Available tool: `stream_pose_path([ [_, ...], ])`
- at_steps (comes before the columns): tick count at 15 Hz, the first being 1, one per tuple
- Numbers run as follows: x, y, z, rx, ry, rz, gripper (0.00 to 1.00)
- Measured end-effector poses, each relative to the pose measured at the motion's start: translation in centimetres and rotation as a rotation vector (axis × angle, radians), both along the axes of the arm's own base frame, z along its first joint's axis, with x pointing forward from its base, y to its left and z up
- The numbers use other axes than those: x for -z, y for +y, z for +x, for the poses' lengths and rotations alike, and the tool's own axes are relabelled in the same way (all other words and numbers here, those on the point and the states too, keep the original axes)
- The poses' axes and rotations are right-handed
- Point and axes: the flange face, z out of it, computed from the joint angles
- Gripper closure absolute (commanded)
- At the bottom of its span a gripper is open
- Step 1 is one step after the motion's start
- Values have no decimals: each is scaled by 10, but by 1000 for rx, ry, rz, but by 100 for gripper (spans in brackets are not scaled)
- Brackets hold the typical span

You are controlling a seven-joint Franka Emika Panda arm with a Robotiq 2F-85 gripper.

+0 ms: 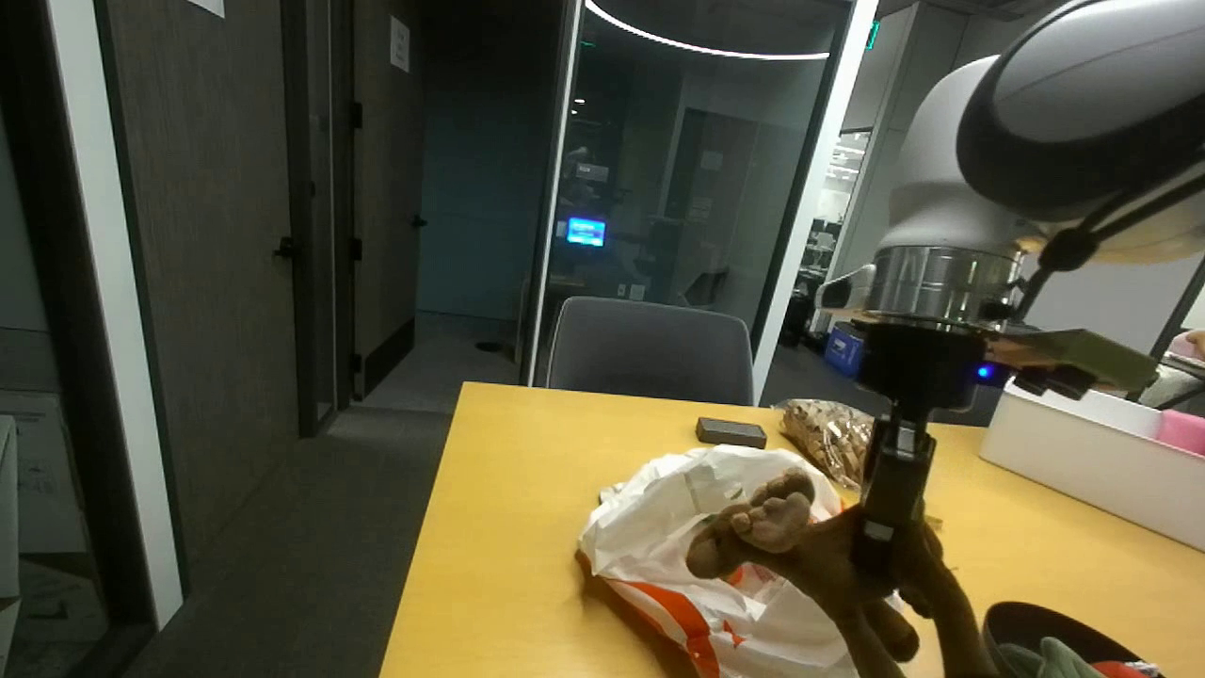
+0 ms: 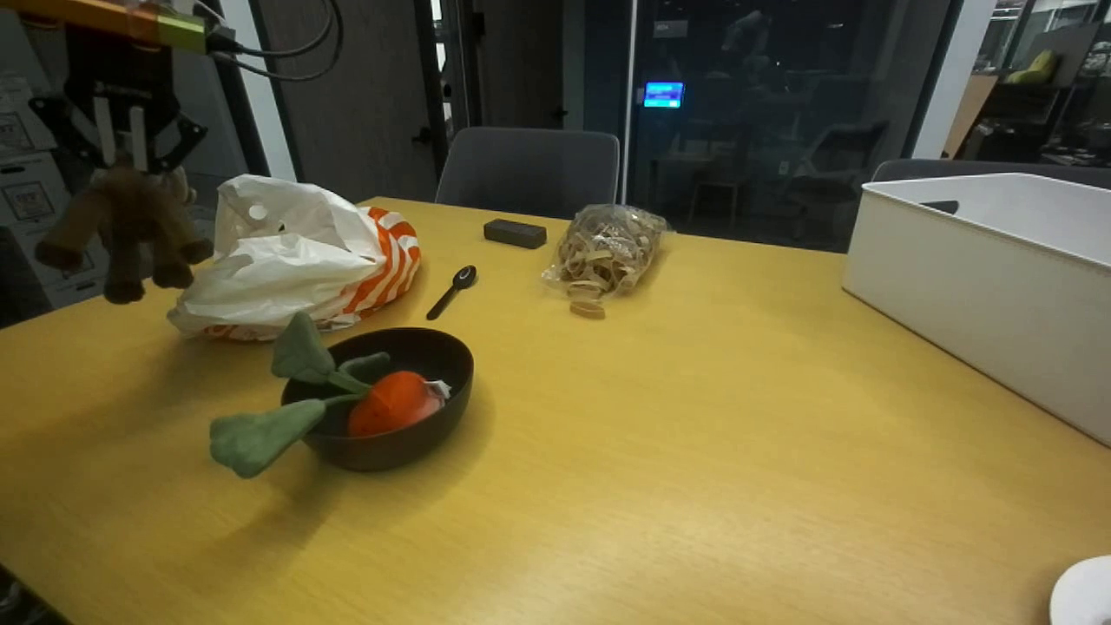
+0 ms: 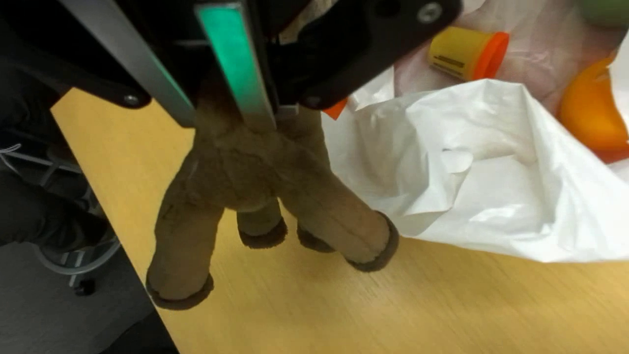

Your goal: Put the contents of the black bowl into the plastic bag

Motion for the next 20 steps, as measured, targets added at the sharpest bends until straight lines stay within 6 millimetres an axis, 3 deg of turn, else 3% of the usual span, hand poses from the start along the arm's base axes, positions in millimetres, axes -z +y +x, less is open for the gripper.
stream_pose_path([
  [8, 18, 12, 72, 133, -54, -148, 90],
  [14, 46, 9, 102, 180, -107, -337, 91],
  [20, 40, 27, 125, 201, -215, -221, 91],
])
